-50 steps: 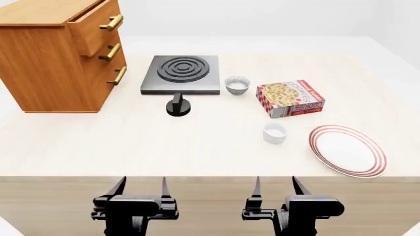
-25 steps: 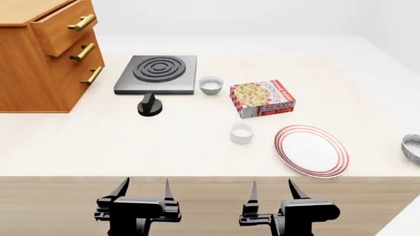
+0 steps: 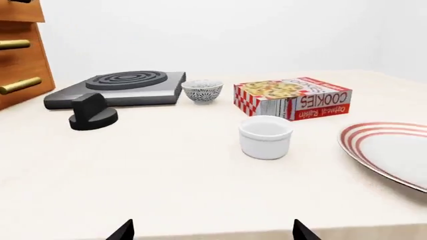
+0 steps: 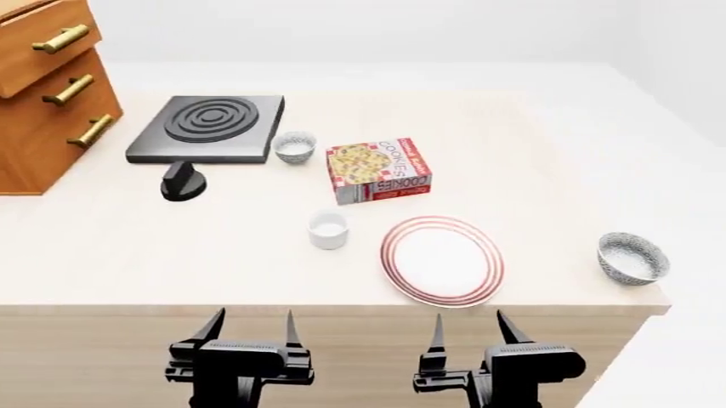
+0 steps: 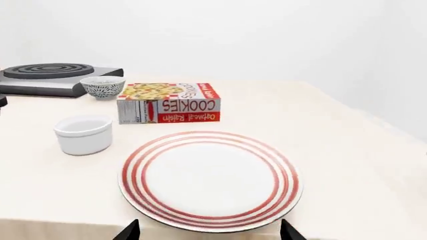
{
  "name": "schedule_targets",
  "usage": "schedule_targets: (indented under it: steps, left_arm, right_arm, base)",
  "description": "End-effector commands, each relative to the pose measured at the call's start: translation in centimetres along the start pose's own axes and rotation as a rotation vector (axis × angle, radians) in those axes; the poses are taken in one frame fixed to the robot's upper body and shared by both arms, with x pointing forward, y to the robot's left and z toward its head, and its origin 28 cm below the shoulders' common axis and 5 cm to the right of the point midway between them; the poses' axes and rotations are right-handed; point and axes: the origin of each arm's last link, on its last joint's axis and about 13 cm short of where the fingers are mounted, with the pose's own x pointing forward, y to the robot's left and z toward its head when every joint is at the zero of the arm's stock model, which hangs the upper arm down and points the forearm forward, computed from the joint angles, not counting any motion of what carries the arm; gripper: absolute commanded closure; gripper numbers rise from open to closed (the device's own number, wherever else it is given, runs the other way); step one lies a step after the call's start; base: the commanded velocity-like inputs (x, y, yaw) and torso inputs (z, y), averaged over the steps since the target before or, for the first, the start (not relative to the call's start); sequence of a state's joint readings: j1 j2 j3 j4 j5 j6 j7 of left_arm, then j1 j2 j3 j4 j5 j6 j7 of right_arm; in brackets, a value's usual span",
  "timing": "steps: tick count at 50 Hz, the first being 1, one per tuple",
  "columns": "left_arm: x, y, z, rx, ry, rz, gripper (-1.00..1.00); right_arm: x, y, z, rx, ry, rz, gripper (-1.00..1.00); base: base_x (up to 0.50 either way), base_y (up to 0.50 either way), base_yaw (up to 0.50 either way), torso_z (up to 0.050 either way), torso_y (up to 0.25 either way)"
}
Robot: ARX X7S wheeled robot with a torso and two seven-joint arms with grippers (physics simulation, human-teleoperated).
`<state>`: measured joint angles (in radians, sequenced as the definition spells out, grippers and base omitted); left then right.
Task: Pick the akita bowl next to the cookies box and place it on the plate.
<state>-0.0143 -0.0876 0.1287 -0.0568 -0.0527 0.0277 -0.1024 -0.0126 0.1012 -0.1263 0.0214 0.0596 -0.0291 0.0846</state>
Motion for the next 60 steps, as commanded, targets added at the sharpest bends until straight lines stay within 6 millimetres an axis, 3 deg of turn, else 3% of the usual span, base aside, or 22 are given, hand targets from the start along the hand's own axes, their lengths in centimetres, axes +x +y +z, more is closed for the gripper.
schedule_targets:
  steps: [1,26,30,37,39,40,44,51,60]
  left_arm:
    - [0.0,0.0,-0.1,0.003,0.003,0.000,-1.00]
    - [0.0,0.1,0.5,0.011,0.012,0.020,-1.00]
    - [0.0,0.6,3.1,0.009,0.016,0.026,-1.00]
    - [0.3,2.2,12.1,0.022,-0.038,-0.001,-1.00]
    - [0.7,2.8,14.2,0.047,-0.072,0.020,-1.00]
    - [0.7,2.7,14.3,0.047,-0.072,0.020,-1.00]
    - [1.3,3.5,15.4,0.060,-0.090,0.049,-1.00]
    - [1.1,3.7,14.3,0.049,-0.068,0.057,-1.00]
    - [1.3,3.9,14.1,0.061,-0.060,0.056,-1.00]
  right_arm:
    - [0.0,-0.1,-0.1,0.000,0.003,-0.001,-1.00]
    - [0.1,-0.3,0.3,0.006,0.044,0.008,-1.00]
    - [0.5,-0.7,2.5,0.020,0.040,0.010,-1.00]
    - [1.9,-2.4,12.0,0.064,0.009,0.063,-1.00]
    - [2.2,-2.8,14.6,0.058,-0.017,0.058,-1.00]
    - [2.3,-3.0,15.5,0.068,-0.035,0.054,-1.00]
    - [2.4,-3.4,16.6,0.071,-0.072,0.059,-1.00]
    - [2.9,-3.6,15.0,0.066,-0.028,0.028,-1.00]
    - [2.9,-3.7,15.1,0.073,-0.023,0.030,-1.00]
  base:
    - [0.00,-0.50,0.00,0.000,0.000]
    - [0.00,-0.47,0.00,0.000,0.000]
    - [0.00,0.00,0.00,0.000,0.000]
    - [0.00,0.00,0.00,0.000,0.000]
    - [0.00,0.00,0.00,0.000,0.000]
    - [0.00,0.00,0.00,0.000,0.000]
    - [0.02,0.00,0.00,0.000,0.000]
    - [0.48,0.00,0.00,0.000,0.000]
    - [0.50,0.00,0.00,0.000,0.000]
